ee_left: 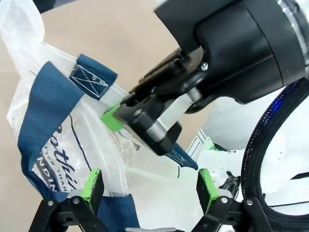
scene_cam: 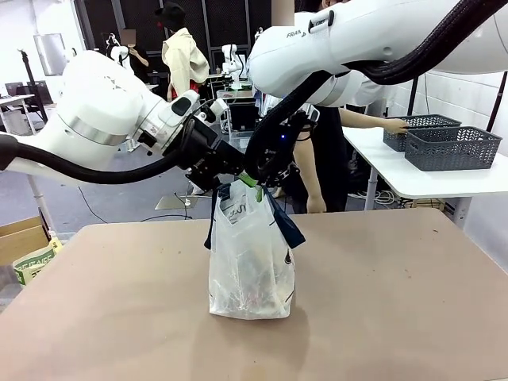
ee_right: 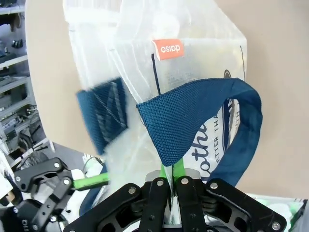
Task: Transfer purchased items from the store into the shopping bag.
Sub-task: Move the Reusable shopping bag to the right side of the table.
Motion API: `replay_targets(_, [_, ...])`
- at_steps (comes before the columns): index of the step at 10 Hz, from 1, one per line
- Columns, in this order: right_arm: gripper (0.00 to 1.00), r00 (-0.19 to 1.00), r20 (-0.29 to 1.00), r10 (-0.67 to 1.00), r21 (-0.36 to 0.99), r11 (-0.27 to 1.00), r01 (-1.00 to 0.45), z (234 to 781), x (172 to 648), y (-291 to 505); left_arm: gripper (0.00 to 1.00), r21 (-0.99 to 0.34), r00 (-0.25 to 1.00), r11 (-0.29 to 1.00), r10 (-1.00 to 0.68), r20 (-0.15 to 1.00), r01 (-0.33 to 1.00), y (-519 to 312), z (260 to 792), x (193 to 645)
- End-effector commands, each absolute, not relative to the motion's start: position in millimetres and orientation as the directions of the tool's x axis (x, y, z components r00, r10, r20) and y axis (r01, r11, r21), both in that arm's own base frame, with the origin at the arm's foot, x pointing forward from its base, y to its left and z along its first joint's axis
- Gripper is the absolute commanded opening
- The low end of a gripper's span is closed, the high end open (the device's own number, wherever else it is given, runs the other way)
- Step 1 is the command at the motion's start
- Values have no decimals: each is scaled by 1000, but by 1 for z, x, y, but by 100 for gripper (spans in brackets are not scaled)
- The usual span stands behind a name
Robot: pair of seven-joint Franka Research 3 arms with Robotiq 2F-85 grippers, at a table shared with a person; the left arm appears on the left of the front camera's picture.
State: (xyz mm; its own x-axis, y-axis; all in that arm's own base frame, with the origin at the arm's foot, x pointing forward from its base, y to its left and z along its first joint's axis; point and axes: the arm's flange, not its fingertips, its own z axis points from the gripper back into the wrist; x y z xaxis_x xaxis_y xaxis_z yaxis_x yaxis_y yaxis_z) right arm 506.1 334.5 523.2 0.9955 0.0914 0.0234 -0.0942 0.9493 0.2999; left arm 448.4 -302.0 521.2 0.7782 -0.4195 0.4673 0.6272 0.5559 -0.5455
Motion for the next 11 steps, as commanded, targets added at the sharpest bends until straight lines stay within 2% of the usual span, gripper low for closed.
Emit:
replay_targets(1, [0,998,19,64,283,957,-67,523,507,338,100,-564,769,523,-426,476,639,-306,515,448])
replay_targets(5, [0,997,11,73,277,958,-74,518,505,342,100,-570,777,529,-418,470,629,-325,510,448])
replay_targets(11, [0,997,5,79,279,957,-77,514,501,345,100,-503,779,598,-424,462,624,-346,512,451])
